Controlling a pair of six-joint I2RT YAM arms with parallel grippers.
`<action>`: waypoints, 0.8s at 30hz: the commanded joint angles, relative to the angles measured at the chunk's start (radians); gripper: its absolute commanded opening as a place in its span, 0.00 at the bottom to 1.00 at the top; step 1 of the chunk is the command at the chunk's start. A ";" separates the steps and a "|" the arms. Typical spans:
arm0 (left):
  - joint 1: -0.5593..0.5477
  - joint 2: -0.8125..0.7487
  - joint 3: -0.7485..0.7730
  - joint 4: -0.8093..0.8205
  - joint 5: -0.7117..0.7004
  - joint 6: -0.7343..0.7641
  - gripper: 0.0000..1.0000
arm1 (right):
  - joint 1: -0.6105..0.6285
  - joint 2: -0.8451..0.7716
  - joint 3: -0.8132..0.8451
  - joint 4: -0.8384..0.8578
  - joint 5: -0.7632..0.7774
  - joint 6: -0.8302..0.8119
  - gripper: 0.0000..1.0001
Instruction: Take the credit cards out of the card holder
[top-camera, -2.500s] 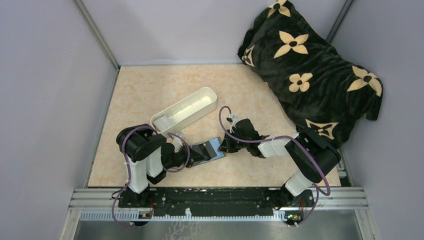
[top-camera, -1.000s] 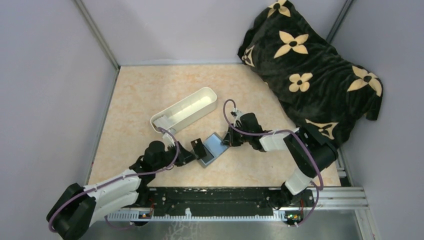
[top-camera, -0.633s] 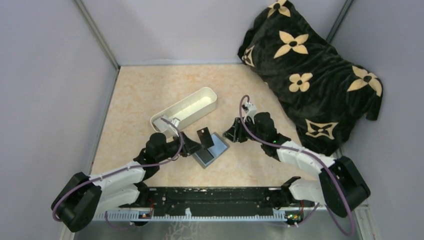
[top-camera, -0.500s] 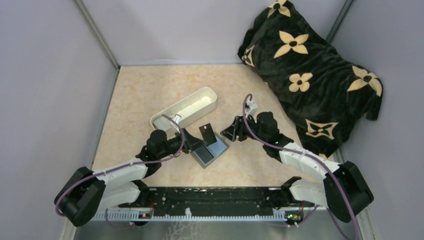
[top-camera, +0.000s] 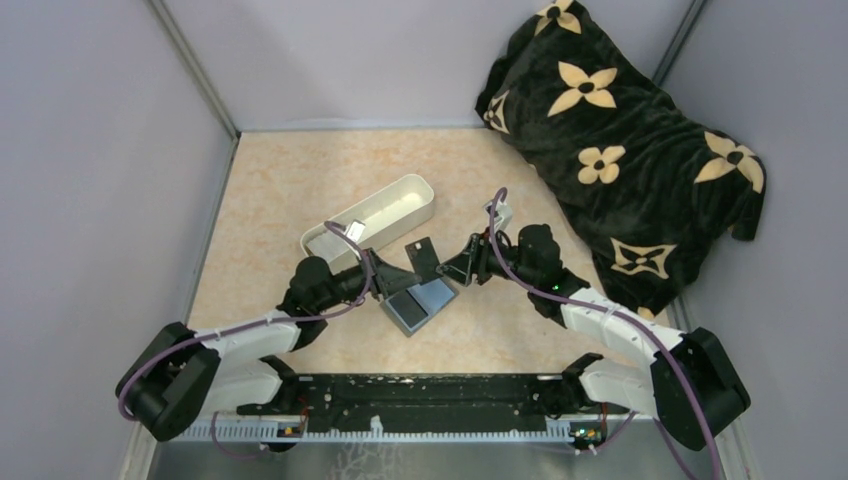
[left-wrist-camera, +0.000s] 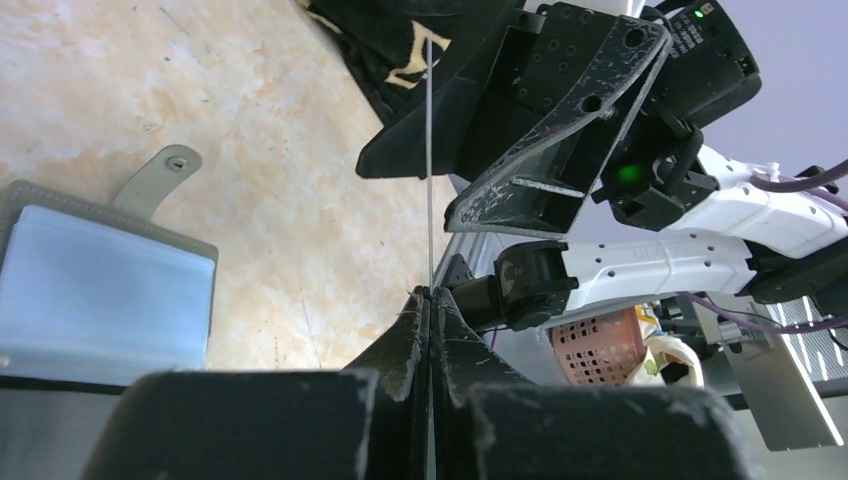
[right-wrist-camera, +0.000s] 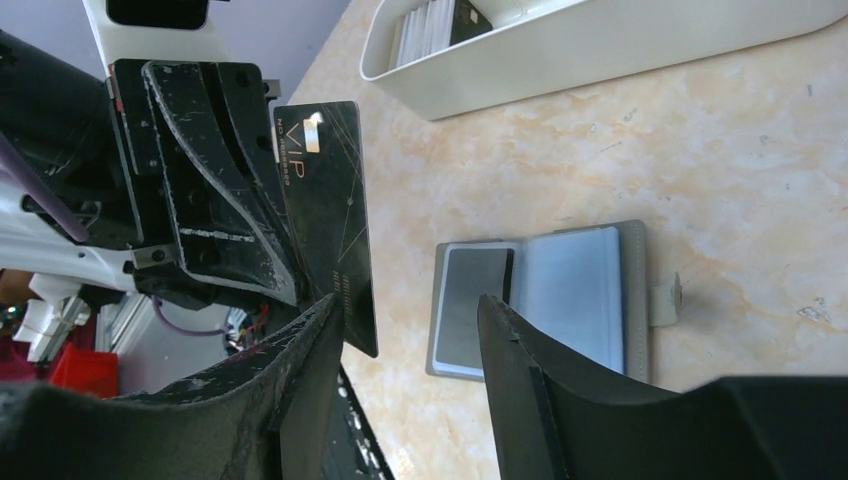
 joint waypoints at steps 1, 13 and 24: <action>0.006 0.033 0.029 0.112 0.067 -0.023 0.00 | -0.007 -0.007 0.040 0.063 -0.056 0.014 0.51; 0.006 0.042 0.013 0.124 0.044 -0.029 0.00 | -0.007 -0.017 0.046 0.095 -0.080 0.053 0.07; 0.007 0.069 0.014 0.117 0.037 -0.021 0.00 | -0.007 -0.050 0.056 0.111 -0.119 0.074 0.00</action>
